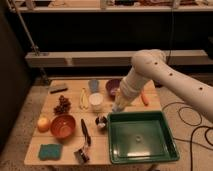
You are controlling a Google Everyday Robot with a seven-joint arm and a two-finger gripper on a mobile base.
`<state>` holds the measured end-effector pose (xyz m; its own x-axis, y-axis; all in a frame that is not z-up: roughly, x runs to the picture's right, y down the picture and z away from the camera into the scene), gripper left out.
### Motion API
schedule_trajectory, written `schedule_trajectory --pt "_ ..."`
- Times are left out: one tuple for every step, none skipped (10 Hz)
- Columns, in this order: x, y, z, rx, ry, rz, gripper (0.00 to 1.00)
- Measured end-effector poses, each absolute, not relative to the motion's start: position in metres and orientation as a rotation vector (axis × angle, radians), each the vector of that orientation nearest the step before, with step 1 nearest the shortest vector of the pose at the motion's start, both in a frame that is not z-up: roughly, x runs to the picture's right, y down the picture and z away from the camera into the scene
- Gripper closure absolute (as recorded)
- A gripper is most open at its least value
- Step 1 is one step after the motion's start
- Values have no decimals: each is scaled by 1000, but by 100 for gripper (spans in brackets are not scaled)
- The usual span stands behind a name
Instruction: Wipe tray with towel
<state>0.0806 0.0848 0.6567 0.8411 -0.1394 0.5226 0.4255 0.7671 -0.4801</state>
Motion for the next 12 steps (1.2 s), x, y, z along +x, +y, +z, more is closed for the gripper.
schedule_trajectory --pt "87 99 648 -649 -471 -296 100" --pt "94 116 639 -676 -453 -268 100" --pt "95 118 638 -679 -451 -265 100" --pt "94 118 638 -679 -452 -266 100" --pt "92 117 638 -679 -454 -269 100" --pt "93 118 639 -680 -453 -267 100" --pt "94 120 642 -685 -449 -264 100" --pt "94 123 647 -688 -445 -255 100" --pt "103 137 657 -700 -423 -237 100" --pt "113 151 667 -707 -405 -223 100" --pt "125 166 676 -716 -388 -211 100" --pt "143 188 683 -728 -354 -200 100"
